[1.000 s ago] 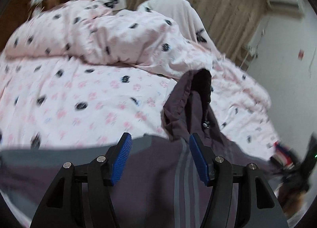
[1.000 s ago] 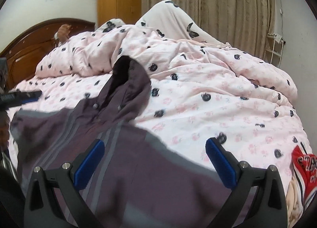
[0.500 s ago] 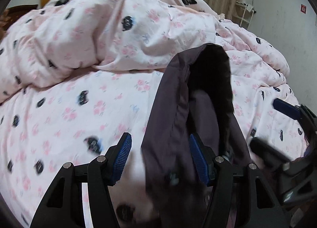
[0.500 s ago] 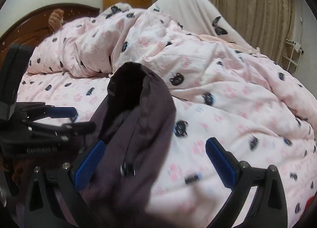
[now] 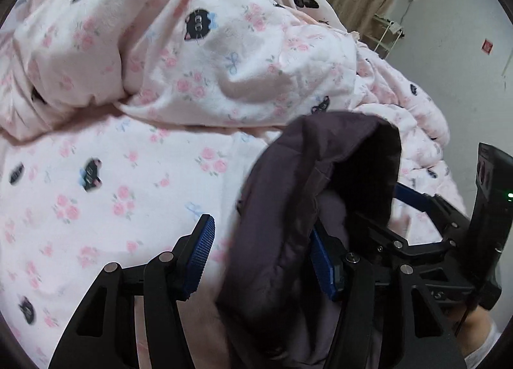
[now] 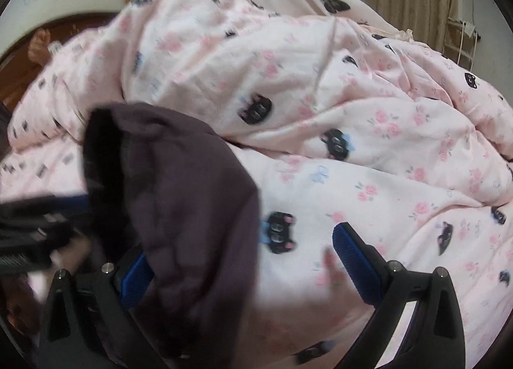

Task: Fold clothes

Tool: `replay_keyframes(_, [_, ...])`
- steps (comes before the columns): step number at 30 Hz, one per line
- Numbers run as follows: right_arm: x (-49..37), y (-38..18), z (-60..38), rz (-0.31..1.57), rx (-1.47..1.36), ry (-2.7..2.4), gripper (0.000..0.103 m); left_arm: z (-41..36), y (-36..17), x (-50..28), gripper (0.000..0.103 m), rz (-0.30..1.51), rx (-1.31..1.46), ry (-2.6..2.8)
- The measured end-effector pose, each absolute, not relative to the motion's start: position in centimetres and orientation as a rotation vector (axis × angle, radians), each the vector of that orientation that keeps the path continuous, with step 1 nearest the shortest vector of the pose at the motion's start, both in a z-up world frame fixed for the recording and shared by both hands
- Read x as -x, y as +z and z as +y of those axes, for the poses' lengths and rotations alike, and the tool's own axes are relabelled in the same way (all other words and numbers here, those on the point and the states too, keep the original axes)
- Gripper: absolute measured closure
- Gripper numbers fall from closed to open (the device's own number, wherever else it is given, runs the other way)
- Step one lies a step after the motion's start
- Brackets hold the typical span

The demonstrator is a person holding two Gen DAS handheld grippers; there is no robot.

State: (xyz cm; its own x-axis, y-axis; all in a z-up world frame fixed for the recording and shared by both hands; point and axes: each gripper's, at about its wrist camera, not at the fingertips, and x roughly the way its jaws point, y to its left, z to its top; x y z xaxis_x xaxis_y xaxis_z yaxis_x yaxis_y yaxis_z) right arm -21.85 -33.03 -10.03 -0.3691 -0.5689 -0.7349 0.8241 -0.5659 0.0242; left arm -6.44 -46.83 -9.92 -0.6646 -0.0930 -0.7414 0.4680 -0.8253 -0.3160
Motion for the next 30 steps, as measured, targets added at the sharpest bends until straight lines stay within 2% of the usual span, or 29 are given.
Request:
replay_keyframes(3, [22.6, -11.0, -32.6, 0.482, -0.898, -1.999, 0.0, -46.4, -9.9, 7.2, 0.05, 0.677, -1.095, -2.535])
replay_keyframes(12, [23.7, -11.1, -31.2, 0.517, -0.811, -2.102, 0.0, -46.7, -10.7, 8.2, 0.05, 0.357, -1.05, -2.319])
replay_keyframes(14, [24.4, -10.2, -30.0, 0.48, -0.777, -2.195, 0.0, -47.5, -10.4, 7.1, 0.05, 0.328, -0.988, -2.252])
replay_keyframes(16, [24.5, -9.5, -29.0, 0.439, -0.743, -2.252, 0.0, -48.0, -9.5, 5.8, 0.032, 0.305, -0.901, -2.236])
replay_keyframes(17, [24.3, -9.1, -28.8, 0.423, -0.73, -2.26, 0.0, -48.2, -9.1, 5.2, 0.03, 0.294, -0.857, -2.228])
replay_keyframes(22, [22.0, -8.8, -31.2, 0.44, -0.712, -2.111, 0.0, -47.6, -8.1, 5.1, 0.03, 0.271, -0.823, -2.277])
replay_keyframes(26, [20.6, -9.1, -34.1, 0.542, -0.684, -2.096, 0.0, -47.1, -8.2, 5.3, 0.03, 0.237, -0.852, -2.286])
replay_keyframes(30, [21.2, -10.9, -35.9, 0.646, -0.749, -2.086, 0.0, -47.0, -10.7, 6.8, 0.03, 0.232, -1.019, -2.269])
